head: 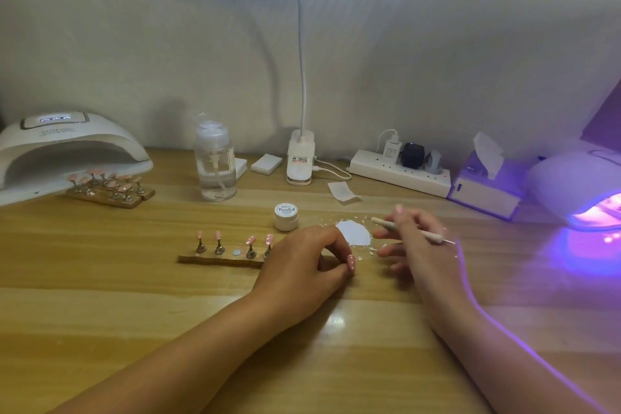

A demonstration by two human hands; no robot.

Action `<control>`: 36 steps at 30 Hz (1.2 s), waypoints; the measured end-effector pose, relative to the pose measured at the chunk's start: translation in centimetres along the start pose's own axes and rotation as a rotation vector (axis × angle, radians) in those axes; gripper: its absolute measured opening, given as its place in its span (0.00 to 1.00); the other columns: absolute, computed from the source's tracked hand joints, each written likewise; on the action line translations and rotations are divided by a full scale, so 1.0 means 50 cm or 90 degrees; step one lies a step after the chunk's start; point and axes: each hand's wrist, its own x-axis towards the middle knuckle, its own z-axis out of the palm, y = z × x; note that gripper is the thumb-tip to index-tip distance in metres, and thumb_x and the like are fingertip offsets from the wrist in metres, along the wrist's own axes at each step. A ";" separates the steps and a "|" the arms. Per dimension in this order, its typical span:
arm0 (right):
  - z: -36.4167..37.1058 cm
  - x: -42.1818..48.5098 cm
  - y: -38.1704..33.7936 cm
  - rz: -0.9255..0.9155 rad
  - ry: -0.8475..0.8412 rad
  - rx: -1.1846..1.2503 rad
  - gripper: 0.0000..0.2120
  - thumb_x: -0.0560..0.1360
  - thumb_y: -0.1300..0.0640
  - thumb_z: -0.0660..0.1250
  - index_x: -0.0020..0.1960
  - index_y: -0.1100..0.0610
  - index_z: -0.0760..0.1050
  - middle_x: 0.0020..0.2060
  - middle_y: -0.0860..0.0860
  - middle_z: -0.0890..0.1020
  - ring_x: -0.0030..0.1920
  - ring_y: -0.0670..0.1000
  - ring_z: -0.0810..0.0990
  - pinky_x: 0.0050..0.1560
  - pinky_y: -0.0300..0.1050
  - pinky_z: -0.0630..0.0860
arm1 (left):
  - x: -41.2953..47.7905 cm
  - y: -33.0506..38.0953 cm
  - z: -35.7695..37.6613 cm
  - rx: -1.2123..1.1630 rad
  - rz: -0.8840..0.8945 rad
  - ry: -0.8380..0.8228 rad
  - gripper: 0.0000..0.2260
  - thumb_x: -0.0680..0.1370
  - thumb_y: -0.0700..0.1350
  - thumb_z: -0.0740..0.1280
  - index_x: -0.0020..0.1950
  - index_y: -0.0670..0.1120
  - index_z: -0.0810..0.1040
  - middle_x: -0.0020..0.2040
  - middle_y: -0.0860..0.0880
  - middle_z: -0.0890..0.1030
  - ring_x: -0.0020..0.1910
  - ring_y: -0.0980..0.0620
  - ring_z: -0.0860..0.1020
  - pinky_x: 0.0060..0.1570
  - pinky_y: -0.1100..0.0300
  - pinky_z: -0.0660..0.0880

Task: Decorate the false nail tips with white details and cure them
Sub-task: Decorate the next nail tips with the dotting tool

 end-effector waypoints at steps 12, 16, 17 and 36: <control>0.000 -0.005 0.007 0.010 -0.004 -0.166 0.11 0.73 0.56 0.70 0.38 0.59 0.71 0.28 0.52 0.83 0.26 0.44 0.76 0.31 0.40 0.73 | -0.001 0.000 0.000 -0.002 -0.012 -0.001 0.05 0.74 0.47 0.72 0.41 0.56 0.79 0.43 0.63 0.81 0.33 0.61 0.76 0.37 0.62 0.66; 0.002 -0.005 0.004 -0.016 -0.026 -0.218 0.12 0.74 0.53 0.71 0.40 0.60 0.72 0.29 0.50 0.84 0.28 0.43 0.79 0.38 0.45 0.76 | -0.001 0.001 0.000 0.001 -0.014 -0.002 0.05 0.74 0.48 0.72 0.42 0.57 0.79 0.43 0.62 0.81 0.34 0.60 0.77 0.37 0.62 0.67; 0.002 -0.005 0.004 -0.019 -0.035 -0.232 0.13 0.75 0.53 0.71 0.39 0.59 0.72 0.29 0.50 0.84 0.29 0.44 0.79 0.39 0.46 0.76 | -0.001 0.001 -0.001 0.002 -0.014 -0.003 0.05 0.74 0.48 0.72 0.42 0.57 0.79 0.42 0.62 0.81 0.34 0.61 0.77 0.37 0.62 0.68; 0.000 0.003 0.012 -0.003 -0.034 -0.221 0.13 0.76 0.50 0.72 0.41 0.58 0.74 0.30 0.49 0.84 0.28 0.41 0.78 0.39 0.46 0.75 | -0.001 0.001 0.002 0.005 -0.005 0.001 0.06 0.75 0.47 0.72 0.41 0.57 0.77 0.41 0.61 0.81 0.32 0.63 0.76 0.36 0.63 0.66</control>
